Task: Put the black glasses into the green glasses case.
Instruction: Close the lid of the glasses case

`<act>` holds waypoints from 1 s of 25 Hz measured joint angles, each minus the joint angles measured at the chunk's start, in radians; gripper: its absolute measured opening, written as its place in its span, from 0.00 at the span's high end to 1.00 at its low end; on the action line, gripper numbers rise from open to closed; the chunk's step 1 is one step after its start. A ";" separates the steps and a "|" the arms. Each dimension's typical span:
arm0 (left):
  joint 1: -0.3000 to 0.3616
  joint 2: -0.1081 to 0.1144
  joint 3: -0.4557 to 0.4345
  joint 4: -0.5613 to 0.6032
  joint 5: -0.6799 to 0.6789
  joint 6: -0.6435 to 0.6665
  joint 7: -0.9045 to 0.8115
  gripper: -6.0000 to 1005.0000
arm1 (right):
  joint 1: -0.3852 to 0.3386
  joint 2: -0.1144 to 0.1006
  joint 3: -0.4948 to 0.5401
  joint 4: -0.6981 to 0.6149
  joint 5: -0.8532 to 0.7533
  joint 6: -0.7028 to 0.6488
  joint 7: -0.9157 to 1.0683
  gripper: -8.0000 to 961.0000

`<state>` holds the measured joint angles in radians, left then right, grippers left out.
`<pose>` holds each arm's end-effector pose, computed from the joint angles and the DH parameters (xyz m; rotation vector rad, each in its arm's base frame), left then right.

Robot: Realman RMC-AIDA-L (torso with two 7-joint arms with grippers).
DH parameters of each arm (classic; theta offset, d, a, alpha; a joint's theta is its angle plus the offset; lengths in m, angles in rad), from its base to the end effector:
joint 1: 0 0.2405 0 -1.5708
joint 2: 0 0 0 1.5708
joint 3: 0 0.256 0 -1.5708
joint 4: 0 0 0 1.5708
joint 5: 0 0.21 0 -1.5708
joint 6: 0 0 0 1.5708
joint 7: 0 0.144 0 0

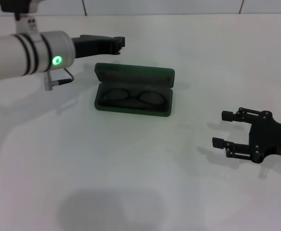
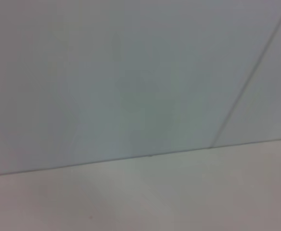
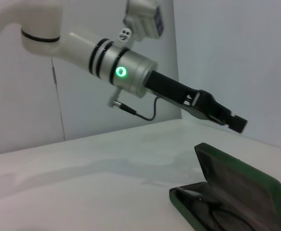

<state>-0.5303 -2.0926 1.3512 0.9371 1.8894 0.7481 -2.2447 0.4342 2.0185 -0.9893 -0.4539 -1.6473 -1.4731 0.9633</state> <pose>-0.2059 0.4114 -0.0267 -2.2482 -1.0973 -0.4976 0.2860 0.3006 -0.0234 -2.6955 0.3181 0.7374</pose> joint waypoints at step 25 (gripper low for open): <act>-0.053 -0.005 0.253 -0.061 0.264 -0.283 -0.441 0.93 | -0.004 -0.001 -0.001 -0.001 0.000 -0.002 -0.010 0.25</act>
<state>-0.5830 -2.0973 1.6041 0.8763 2.1539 0.4655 -2.6854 0.4300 2.0171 -0.9899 -0.4547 -1.6475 -1.4754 0.9530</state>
